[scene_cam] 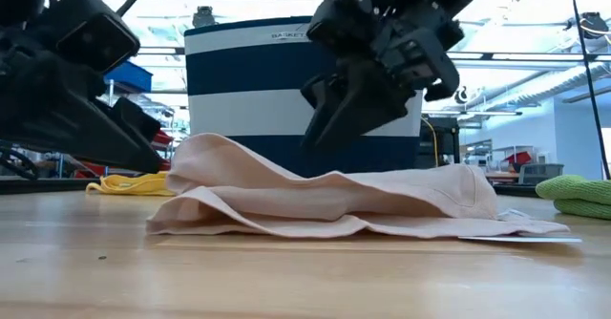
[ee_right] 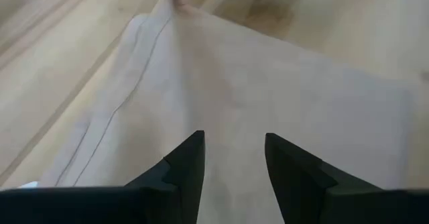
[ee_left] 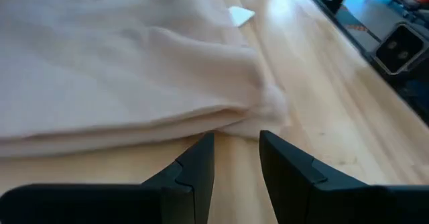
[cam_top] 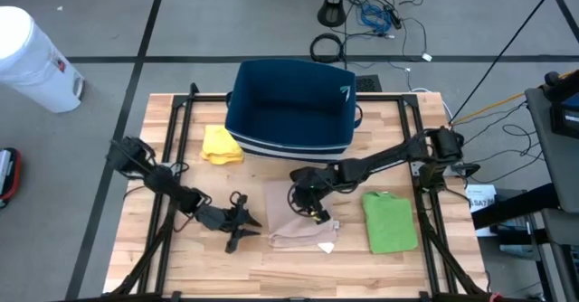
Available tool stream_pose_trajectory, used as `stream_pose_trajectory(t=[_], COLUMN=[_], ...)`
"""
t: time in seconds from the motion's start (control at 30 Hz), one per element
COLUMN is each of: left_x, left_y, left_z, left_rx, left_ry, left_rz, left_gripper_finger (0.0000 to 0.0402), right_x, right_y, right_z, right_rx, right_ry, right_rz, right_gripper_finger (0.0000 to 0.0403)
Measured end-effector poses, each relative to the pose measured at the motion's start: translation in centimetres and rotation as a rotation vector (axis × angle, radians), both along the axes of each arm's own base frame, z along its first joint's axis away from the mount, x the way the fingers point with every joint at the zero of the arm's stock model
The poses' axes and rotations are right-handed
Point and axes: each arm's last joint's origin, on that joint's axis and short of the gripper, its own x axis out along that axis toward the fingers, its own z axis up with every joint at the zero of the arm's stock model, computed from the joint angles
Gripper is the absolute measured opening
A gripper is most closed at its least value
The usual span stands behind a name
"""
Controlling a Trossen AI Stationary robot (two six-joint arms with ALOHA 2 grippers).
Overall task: Fold towel
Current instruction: Fold the light pink towel
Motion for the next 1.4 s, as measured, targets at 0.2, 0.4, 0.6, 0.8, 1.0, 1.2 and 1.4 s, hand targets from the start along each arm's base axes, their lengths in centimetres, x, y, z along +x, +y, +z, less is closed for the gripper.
stream_pose_trajectory(t=[0.2,0.4,0.6,0.8,1.0,1.2,1.4], left_x=[1.8,2.2,2.4,3.2,3.3,3.3,3.6], left_y=[-1.7,-1.1,-1.1,-1.7,-1.9,-1.9,-1.4], left_z=[-0.7,-1.8,-1.5,-0.8,-0.9,-0.9,-0.9], left_rx=[0.047,0.083,0.099,0.12,0.131,0.112,0.124], left_ry=[0.004,0.037,-0.004,-0.044,-0.024,-0.014,-0.02], left_rz=[-0.048,0.0,0.011,-0.033,-0.068,-0.091,-0.076], left_gripper_finger=[0.0124,0.0124,0.0124,0.0124,0.0124,0.0124,0.0116], right_x=[0.7,1.2,1.2,1.5,2.0,2.0,2.3], right_y=[-0.3,-0.1,-0.3,-1.0,-1.5,-1.9,-2.3], right_z=[-1.4,-2.2,-2.2,-3.2,-5.4,-5.4,-5.1], right_rx=[0.041,0.06,0.061,0.072,0.074,0.081,0.093], right_ry=[-0.005,-0.029,-0.027,-0.013,0.012,0.018,-0.015], right_rz=[0.053,0.068,0.057,0.026,0.015,-0.004,-0.023], right_gripper_finger=[0.0144,0.0144,0.0144,0.0144,0.0144,0.0144,0.0144])
